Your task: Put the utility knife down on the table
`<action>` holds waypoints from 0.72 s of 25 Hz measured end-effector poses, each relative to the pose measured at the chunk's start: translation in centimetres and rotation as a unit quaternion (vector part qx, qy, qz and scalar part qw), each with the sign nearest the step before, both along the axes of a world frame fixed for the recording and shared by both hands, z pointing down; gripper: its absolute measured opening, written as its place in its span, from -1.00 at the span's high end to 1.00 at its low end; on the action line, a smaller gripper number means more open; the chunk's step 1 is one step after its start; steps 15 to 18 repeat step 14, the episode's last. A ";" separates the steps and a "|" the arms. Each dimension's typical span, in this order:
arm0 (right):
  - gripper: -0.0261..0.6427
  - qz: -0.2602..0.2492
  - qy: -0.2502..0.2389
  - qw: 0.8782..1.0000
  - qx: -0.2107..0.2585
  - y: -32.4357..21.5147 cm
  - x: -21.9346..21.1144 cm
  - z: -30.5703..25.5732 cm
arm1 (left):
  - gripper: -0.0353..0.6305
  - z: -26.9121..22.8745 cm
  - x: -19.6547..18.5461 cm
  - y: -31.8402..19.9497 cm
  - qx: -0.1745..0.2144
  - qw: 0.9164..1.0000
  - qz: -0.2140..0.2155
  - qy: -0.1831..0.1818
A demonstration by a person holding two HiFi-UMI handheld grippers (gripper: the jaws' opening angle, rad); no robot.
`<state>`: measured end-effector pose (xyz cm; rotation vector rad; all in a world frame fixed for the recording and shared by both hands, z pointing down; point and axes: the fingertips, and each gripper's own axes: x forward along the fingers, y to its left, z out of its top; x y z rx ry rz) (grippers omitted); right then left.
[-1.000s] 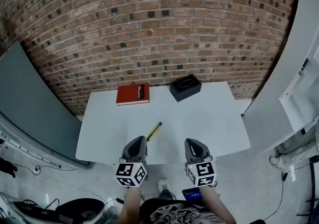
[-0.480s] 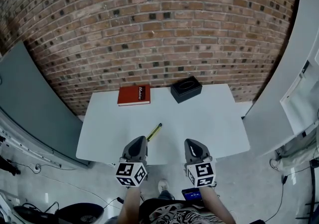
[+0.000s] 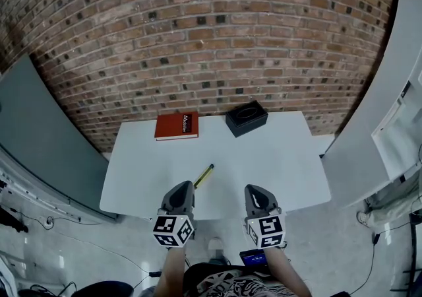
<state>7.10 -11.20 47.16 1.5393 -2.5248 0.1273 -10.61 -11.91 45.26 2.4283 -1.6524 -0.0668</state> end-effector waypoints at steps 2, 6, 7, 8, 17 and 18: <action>0.92 0.002 -0.001 1.000 -0.003 -0.1 0.1 0.2 | 0.85 0.1 -0.1 -0.1 -0.003 1.000 0.000 0.000; 0.92 0.004 -0.003 1.000 -0.004 -0.6 0.1 0.4 | 0.85 0.3 -0.5 -0.6 -0.005 1.000 -0.002 0.001; 0.92 0.004 -0.003 1.000 -0.004 -0.8 0.1 0.4 | 0.85 0.3 -0.6 -0.7 -0.005 1.000 -0.002 0.002; 0.92 0.005 -0.002 1.000 -0.005 -0.9 0.1 0.5 | 0.85 0.3 -0.6 -0.8 -0.006 1.000 -0.002 0.002; 0.92 0.007 0.004 1.000 -0.005 -2.4 0.2 0.5 | 0.86 0.4 -0.6 -2.4 -0.006 1.000 0.000 0.005; 0.92 0.007 0.004 1.000 -0.005 -2.4 0.2 0.5 | 0.86 0.4 -0.6 -2.4 -0.006 1.000 0.000 0.005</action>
